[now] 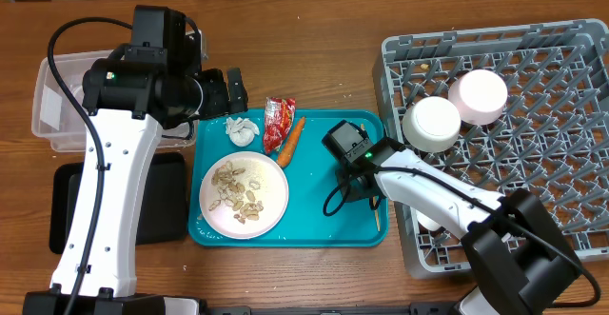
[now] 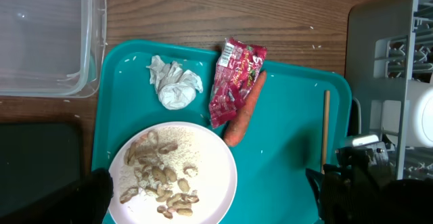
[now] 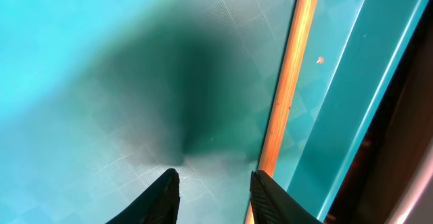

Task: Sort waste into correct bins and load items into the dishwasher
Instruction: 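Lift the chopstick and place it into the dish rack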

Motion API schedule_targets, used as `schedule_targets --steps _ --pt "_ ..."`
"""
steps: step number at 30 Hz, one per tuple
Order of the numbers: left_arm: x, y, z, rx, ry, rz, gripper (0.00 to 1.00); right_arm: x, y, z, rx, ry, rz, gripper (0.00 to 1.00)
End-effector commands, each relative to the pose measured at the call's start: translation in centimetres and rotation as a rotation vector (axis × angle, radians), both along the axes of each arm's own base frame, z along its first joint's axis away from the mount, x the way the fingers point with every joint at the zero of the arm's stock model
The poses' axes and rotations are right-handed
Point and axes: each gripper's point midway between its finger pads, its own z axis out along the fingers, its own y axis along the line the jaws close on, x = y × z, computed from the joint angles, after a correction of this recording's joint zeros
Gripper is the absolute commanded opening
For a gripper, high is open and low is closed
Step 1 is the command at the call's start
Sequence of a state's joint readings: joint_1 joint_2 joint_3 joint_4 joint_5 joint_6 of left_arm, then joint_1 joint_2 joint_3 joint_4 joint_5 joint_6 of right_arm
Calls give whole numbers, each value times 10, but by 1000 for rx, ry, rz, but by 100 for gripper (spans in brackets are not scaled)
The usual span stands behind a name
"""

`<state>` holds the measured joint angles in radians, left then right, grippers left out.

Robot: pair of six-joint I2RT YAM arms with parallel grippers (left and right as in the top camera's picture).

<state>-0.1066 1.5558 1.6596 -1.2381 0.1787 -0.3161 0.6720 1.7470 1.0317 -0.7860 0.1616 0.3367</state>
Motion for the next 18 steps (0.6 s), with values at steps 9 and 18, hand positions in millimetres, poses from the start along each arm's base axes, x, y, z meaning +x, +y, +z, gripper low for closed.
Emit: schedule_targets --steps 9,18 --pt "1 1 7 -1 -19 8 100 7 -9 -9 -54 -9 -19 36" --pt "1 1 7 -1 -19 8 100 25 -6 38 -51 -107 -25 35"
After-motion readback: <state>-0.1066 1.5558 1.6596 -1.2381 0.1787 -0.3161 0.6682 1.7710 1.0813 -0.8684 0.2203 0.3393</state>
